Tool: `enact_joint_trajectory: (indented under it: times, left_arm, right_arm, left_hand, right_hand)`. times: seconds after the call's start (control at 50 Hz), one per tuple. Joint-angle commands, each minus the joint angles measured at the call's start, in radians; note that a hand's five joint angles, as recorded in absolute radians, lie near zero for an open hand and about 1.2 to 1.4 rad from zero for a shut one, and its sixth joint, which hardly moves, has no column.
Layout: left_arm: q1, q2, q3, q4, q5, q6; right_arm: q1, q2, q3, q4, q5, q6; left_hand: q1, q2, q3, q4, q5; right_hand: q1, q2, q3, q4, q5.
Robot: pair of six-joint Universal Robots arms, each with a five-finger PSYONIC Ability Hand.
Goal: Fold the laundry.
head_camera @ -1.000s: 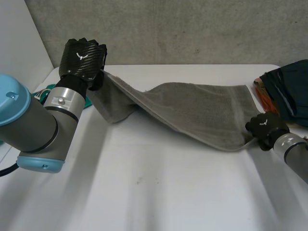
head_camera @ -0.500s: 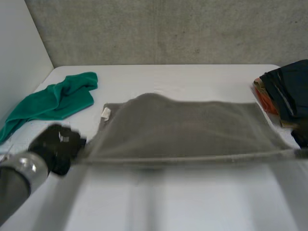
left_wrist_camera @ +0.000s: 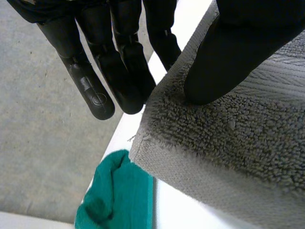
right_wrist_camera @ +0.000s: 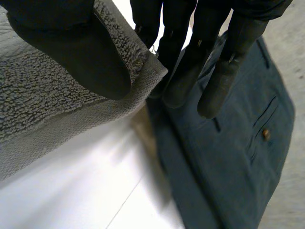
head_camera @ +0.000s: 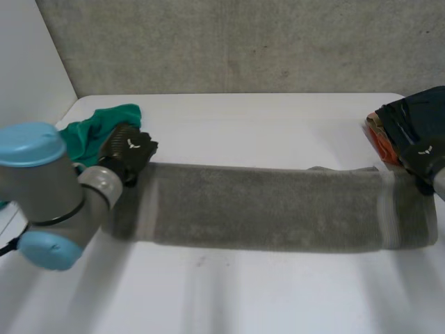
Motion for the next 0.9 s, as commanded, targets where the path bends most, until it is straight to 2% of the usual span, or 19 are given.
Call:
enact_joint_trajectory:
  times: [0.02, 0.06, 0.1, 0.12, 0.16, 0.3, 0.36, 0.44, 0.46, 0.54, 0.6, 0.74, 0.76, 0.8, 0.84, 0.9]
  left_arm:
    - [-0.033, -0.194, 0.192, 0.047, -0.055, 0.003]
    - [-0.039, -0.231, 0.229, 0.058, -0.072, 0.001]
    - [-0.054, -0.24, 0.241, 0.07, -0.075, 0.0]
    - [-0.074, -0.243, 0.244, 0.09, -0.08, 0.001]
    - [-0.092, -0.242, 0.243, 0.111, -0.087, 0.003]
    - [-0.142, -0.196, 0.186, 0.153, -0.175, 0.001]
    - [-0.146, -0.13, 0.124, 0.151, -0.196, -0.006]
    - [-0.148, -0.055, 0.038, 0.156, -0.195, -0.026]
    - [-0.148, -0.041, 0.021, 0.157, -0.193, -0.034]
    - [-0.143, 0.016, -0.048, 0.164, -0.19, -0.087]
    - [-0.14, 0.03, -0.078, 0.164, -0.19, -0.13]
    - [-0.135, 0.027, -0.088, 0.164, -0.187, -0.184]
    - [-0.135, 0.027, -0.088, 0.164, -0.187, -0.186]
    - [-0.135, 0.027, -0.088, 0.164, -0.187, -0.186]
    - [-0.137, 0.031, -0.09, 0.164, -0.189, -0.186]
    - [-0.138, 0.05, -0.098, 0.162, -0.189, -0.187]
  right_arm:
    - [0.044, 0.142, -0.112, -0.185, 0.041, 0.001]
    - [0.054, 0.16, -0.127, -0.215, 0.043, 0.001]
    - [0.073, 0.183, -0.144, -0.251, 0.052, 0.004]
    - [0.077, 0.188, -0.145, -0.26, 0.057, 0.004]
    - [0.084, 0.193, -0.146, -0.265, 0.069, 0.021]
    - [0.081, 0.148, -0.081, -0.223, 0.066, 0.117]
    - [0.077, 0.078, -0.012, -0.18, 0.043, 0.145]
    - [0.039, -0.013, 0.086, -0.111, -0.043, 0.151]
    - [0.003, -0.039, 0.13, -0.085, -0.095, 0.151]
    - [-0.08, -0.057, 0.219, -0.064, -0.198, 0.142]
    - [-0.11, -0.054, 0.252, -0.07, -0.228, 0.141]
    - [-0.163, -0.009, 0.261, -0.142, -0.238, 0.128]
    - [-0.165, 0.005, 0.256, -0.152, -0.239, 0.125]
    - [-0.177, 0.03, 0.24, -0.176, -0.224, 0.112]
    - [-0.203, 0.03, 0.239, -0.198, -0.212, 0.108]
    - [-0.258, 0.022, 0.236, -0.271, -0.144, 0.084]
  left_hand:
    - [0.239, 0.198, 0.201, 0.194, 0.226]
    - [0.239, 0.198, 0.201, 0.194, 0.226]
    - [0.167, 0.125, 0.129, 0.122, 0.154]
    - [-0.378, -0.419, -0.415, -0.422, -0.391]
    - [-0.965, -1.006, -1.002, -1.009, -0.978]
    - [-0.961, -1.003, -0.999, -1.006, -0.975]
    - [-0.961, -1.003, -0.999, -1.006, -0.975]
    - [-0.964, -1.006, -1.002, -1.009, -0.977]
    - [-0.964, -1.006, -1.002, -1.009, -0.977]
    - [-0.961, -1.003, -0.999, -1.006, -0.975]
    - [-0.958, -1.0, -0.996, -1.003, -0.972]
    - [-0.956, -0.997, -0.993, -1.0, -0.969]
    - [-0.956, -0.997, -0.993, -1.0, -0.969]
    - [-0.956, -0.997, -0.993, -1.0, -0.969]
    - [-0.956, -0.997, -0.993, -1.0, -0.969]
    - [-0.956, -0.997, -0.993, -1.0, -0.969]
  right_hand:
    - [0.264, 0.214, 0.206, 0.197, 0.214]
    - [0.264, 0.214, 0.206, 0.197, 0.214]
    - [-0.281, -0.331, -0.339, -0.348, -0.331]
    - [-0.551, -0.601, -0.61, -0.619, -0.601]
    - [-0.958, -1.007, -1.016, -1.025, -1.008]
    - [-0.958, -1.007, -1.016, -1.025, -1.008]
    - [-0.958, -1.007, -1.016, -1.025, -1.008]
    - [-0.813, -0.862, -0.871, -0.88, -0.863]
    - [-0.74, -0.789, -0.798, -0.807, -0.79]
    - [-0.654, -0.704, -0.712, -0.721, -0.704]
    - [-0.648, -0.698, -0.706, -0.715, -0.698]
    - [-0.589, -0.639, -0.648, -0.657, -0.639]
    - [-0.551, -0.601, -0.61, -0.619, -0.601]
    - [0.26, 0.21, 0.202, 0.193, 0.21]
    - [0.264, 0.214, 0.206, 0.197, 0.214]
    - [0.264, 0.214, 0.206, 0.197, 0.214]
